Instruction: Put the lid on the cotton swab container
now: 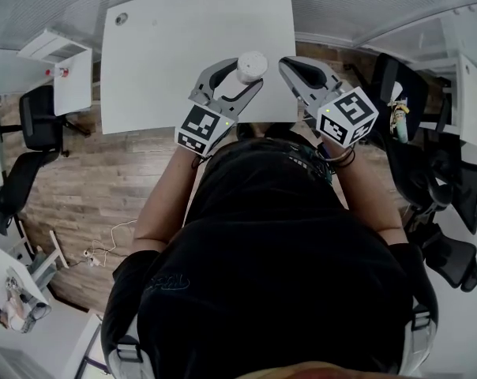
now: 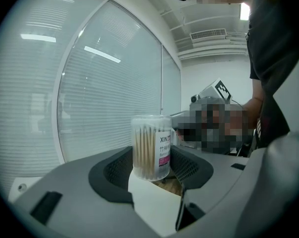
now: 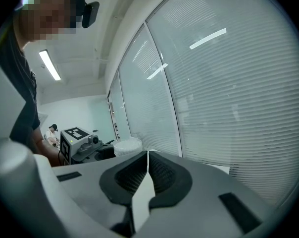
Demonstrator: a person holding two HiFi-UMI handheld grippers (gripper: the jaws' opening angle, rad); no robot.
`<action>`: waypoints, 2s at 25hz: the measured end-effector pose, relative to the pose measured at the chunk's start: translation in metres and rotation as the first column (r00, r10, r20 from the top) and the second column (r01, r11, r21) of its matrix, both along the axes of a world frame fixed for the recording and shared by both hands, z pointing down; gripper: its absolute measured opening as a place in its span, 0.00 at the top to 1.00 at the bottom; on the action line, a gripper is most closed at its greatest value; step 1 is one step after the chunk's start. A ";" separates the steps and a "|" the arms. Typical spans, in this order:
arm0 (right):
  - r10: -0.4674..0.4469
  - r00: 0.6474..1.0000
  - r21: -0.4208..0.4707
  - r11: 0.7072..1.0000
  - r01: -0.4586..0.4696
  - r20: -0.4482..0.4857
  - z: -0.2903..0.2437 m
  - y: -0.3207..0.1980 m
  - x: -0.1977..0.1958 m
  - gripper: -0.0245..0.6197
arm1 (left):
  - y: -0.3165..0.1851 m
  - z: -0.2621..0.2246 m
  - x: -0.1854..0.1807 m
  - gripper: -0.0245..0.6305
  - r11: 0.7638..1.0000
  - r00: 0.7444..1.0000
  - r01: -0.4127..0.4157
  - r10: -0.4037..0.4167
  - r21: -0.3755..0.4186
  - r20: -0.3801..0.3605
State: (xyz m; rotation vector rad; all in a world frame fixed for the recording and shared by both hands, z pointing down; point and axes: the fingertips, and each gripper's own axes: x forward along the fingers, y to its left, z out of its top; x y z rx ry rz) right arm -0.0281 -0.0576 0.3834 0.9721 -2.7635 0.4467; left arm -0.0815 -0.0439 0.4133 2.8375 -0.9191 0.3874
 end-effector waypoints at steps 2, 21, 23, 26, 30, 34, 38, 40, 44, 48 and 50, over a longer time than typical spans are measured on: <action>-0.005 1.000 0.007 1.000 0.005 0.005 0.002 0.001 0.001 0.92 | 0.001 0.000 0.000 0.59 1.000 1.000 -0.002 0.002 0.002 0.000; -0.016 1.000 -0.011 1.000 0.016 -0.002 0.019 0.000 0.013 0.92 | 0.008 0.008 0.003 0.59 0.999 0.999 -0.040 0.040 -0.014 -0.008; -0.016 1.000 -0.008 1.000 0.016 -0.003 0.018 0.000 0.012 0.92 | 0.008 0.008 0.003 0.59 0.999 0.999 -0.042 0.042 -0.016 -0.010; -0.016 1.000 -0.005 1.000 0.016 -0.006 0.018 -0.003 0.012 0.92 | 0.005 0.009 0.002 0.59 0.999 0.999 -0.044 0.044 -0.019 -0.010; -0.017 1.000 0.002 1.000 0.017 -0.017 0.018 -0.004 0.012 0.92 | 0.004 0.009 0.003 0.59 0.999 0.999 -0.046 0.046 -0.020 -0.013; -0.024 1.000 0.006 1.000 0.024 -0.015 0.015 -0.003 0.009 0.93 | 0.004 0.008 0.003 0.59 0.999 0.999 -0.050 0.050 -0.016 -0.011; -0.025 1.000 0.008 1.000 0.025 -0.002 0.012 -0.005 0.007 0.93 | 0.002 0.008 0.002 0.59 0.999 0.999 -0.052 0.052 -0.014 -0.011; -0.026 1.000 0.011 1.000 0.026 -0.005 0.011 -0.004 0.007 0.93 | 0.002 0.007 0.004 0.59 0.998 0.998 -0.054 0.054 -0.013 -0.012; -0.021 1.000 0.010 1.000 0.021 -0.005 0.011 -0.005 0.009 0.93 | 0.003 0.007 0.006 0.59 0.998 0.998 -0.060 0.059 -0.012 -0.012; -0.023 1.000 0.016 1.000 0.023 -0.003 0.009 -0.006 0.007 0.93 | 0.002 0.008 0.005 0.59 0.998 0.998 -0.059 0.059 -0.016 -0.013; -0.025 1.000 0.020 0.999 0.025 -0.007 0.008 -0.006 0.007 0.93 | 0.002 0.009 0.005 0.59 0.998 0.998 -0.060 0.059 -0.017 -0.015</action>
